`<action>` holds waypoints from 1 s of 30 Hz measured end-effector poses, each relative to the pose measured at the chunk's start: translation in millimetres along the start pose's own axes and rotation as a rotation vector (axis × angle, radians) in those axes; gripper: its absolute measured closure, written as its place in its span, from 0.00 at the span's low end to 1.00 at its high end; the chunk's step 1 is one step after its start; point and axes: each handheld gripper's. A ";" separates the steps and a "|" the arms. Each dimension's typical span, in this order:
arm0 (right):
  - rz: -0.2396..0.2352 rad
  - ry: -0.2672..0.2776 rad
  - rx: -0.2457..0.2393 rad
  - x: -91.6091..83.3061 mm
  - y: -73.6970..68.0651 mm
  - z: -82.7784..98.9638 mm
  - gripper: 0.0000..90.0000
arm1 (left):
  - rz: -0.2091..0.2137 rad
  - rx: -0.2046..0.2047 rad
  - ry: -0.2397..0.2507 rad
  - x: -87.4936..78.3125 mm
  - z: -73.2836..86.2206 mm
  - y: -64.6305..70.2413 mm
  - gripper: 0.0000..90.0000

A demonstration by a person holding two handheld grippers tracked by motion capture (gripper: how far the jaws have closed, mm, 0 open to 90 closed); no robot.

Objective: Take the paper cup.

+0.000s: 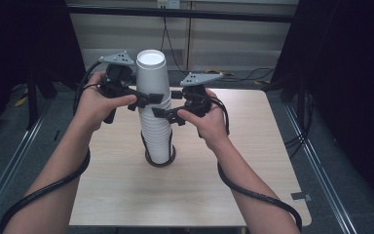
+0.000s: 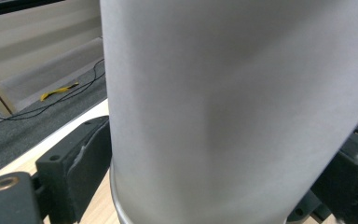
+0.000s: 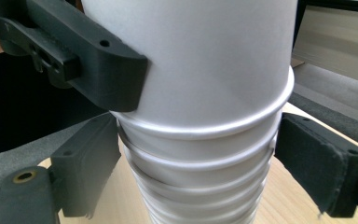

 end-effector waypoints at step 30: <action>0.020 -0.002 0.003 5.6 -1.7 -0.1 0.12 | -0.011 -0.005 0.002 1.1 -0.8 1.3 0.10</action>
Point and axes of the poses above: each handheld gripper's, and its own axes: x roughly forward along the jaws, z roughly out of its underside, y roughly to its right, and after that the axes turned 14 degrees about -x, right-handed
